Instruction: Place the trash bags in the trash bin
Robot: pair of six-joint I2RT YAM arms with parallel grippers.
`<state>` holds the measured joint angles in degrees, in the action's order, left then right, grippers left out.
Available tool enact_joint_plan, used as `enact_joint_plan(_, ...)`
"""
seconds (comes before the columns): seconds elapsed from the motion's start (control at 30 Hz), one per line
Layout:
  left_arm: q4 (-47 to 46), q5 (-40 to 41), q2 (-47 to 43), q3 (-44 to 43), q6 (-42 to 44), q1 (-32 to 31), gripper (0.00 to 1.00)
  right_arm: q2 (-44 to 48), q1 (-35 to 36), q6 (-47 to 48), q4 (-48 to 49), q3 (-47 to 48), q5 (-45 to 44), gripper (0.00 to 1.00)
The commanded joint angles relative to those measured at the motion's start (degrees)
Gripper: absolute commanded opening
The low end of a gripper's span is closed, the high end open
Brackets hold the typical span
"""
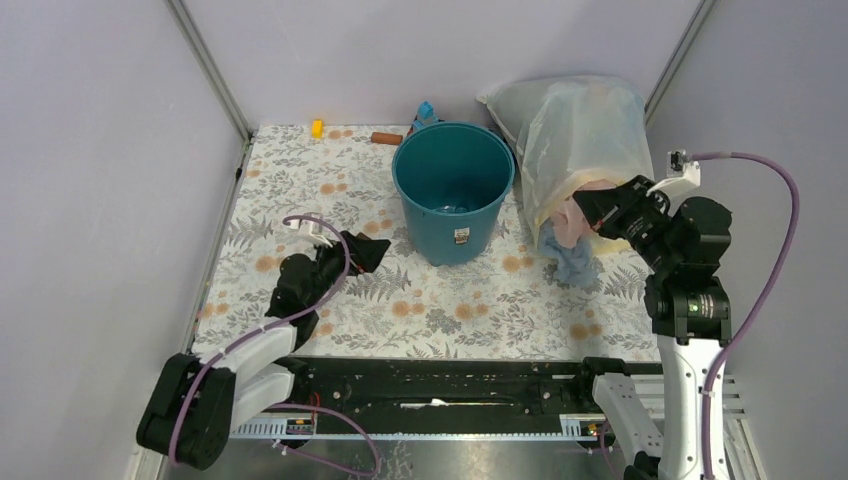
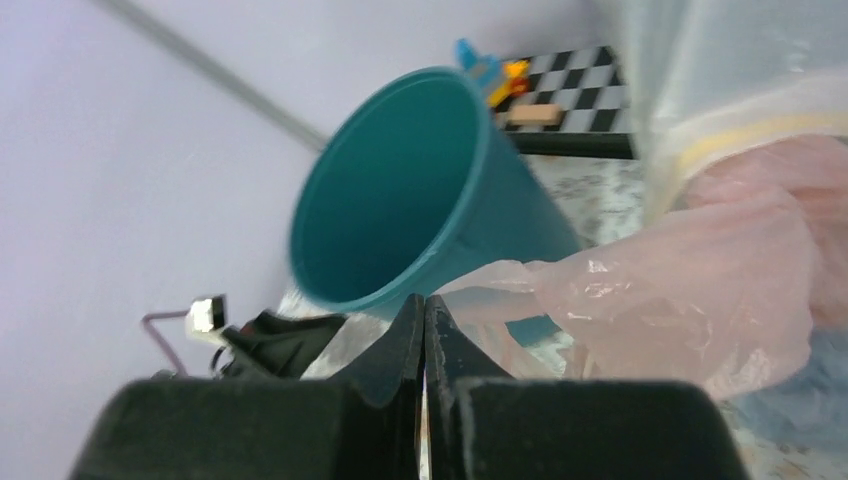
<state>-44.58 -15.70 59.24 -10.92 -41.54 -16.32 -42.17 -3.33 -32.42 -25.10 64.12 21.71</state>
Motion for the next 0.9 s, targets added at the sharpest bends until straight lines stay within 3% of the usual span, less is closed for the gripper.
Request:
enact_joint_plan(0.0,1.2,7.8,-4.8,-2.3,6.9,-5.8,0.99,3.0,0.0,-1.0,-0.2,5.2,16.5,0.00)
enact_joint_plan(0.23,4.8,10.3,-12.4,-0.5,3.7,-10.4,0.99,3.4,0.0,-15.0,11.0,3.1,31.0,0.00)
enact_joint_plan(0.47,11.7,2.3,-13.2,-5.7,7.5,-18.0,0.98,2.8,0.0,-19.3,17.2,-2.0,32.2,0.00)
enact_joint_plan(0.63,8.4,3.8,-6.0,-6.5,8.5,-22.3,0.92,1.9,0.0,-20.6,21.3,-6.6,30.5,0.00)
enact_joint_plan(0.87,-3.5,15.4,12.8,-9.8,3.3,-30.4,0.91,-1.4,0.5,-19.5,23.1,-10.2,27.8,0.00)
